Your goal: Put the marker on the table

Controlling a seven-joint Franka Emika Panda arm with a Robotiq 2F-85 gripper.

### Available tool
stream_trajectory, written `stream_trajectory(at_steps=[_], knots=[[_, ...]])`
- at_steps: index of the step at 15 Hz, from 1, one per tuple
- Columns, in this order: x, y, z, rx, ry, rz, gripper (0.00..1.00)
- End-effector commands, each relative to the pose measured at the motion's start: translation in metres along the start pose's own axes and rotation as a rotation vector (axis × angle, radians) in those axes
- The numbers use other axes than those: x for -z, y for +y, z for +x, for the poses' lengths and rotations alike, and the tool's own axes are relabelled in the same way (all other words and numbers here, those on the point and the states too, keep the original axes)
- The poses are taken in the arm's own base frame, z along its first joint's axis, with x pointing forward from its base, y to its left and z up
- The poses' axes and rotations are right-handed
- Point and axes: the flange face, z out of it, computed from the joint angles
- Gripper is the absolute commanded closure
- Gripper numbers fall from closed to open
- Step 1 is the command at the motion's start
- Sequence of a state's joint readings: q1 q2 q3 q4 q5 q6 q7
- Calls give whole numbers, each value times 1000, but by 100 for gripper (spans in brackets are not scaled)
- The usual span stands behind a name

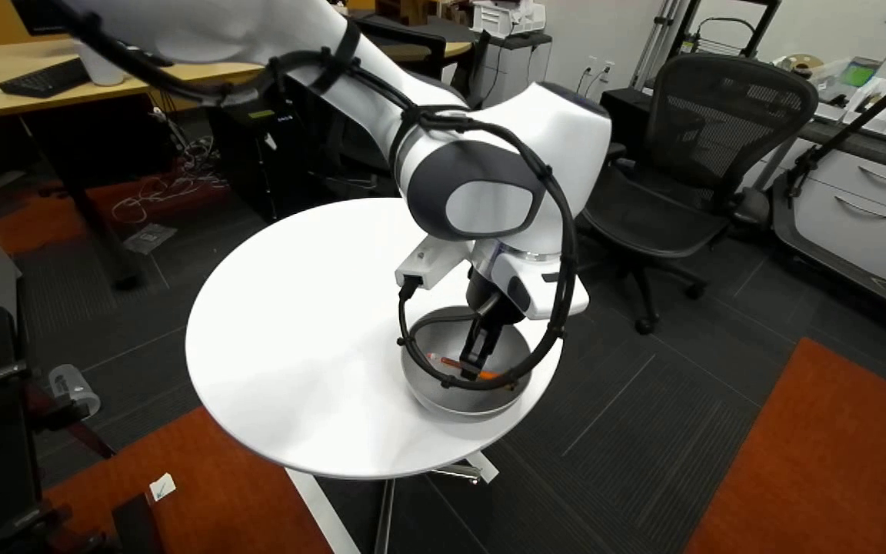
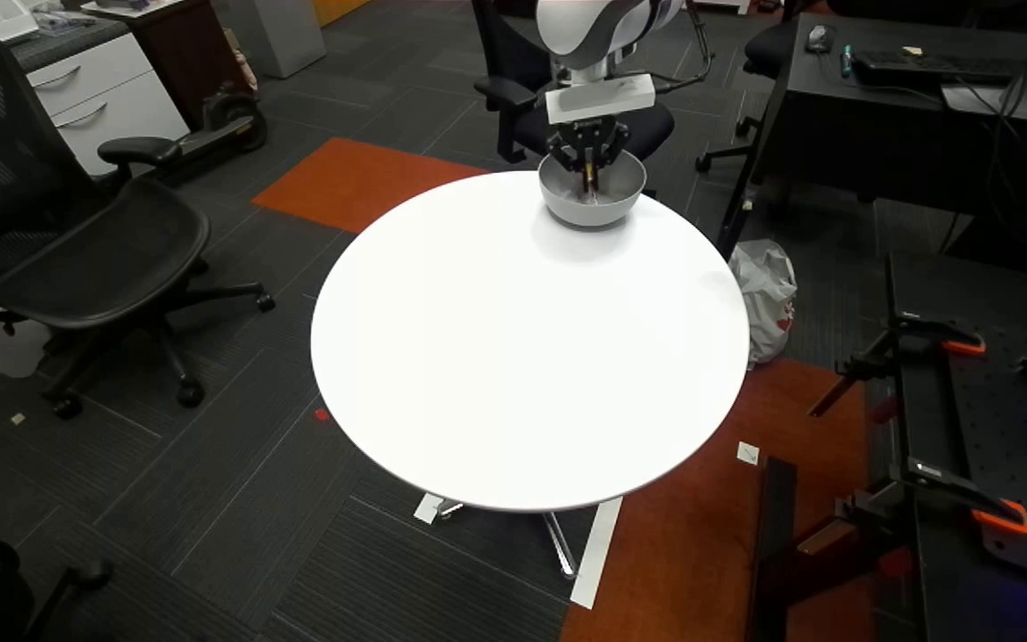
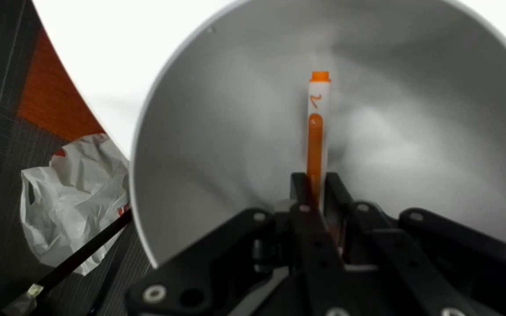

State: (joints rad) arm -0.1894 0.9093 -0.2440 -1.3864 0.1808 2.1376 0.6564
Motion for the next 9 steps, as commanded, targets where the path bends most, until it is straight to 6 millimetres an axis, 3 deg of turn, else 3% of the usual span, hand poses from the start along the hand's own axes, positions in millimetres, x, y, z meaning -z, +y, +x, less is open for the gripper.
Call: stream_trajectory(at_steps=[1, 6, 9], knots=[[52, 14, -26, 20, 69, -12, 97], [107, 19, -60, 115, 157, 5, 97], [121, 9, -91, 193, 189, 6, 97]])
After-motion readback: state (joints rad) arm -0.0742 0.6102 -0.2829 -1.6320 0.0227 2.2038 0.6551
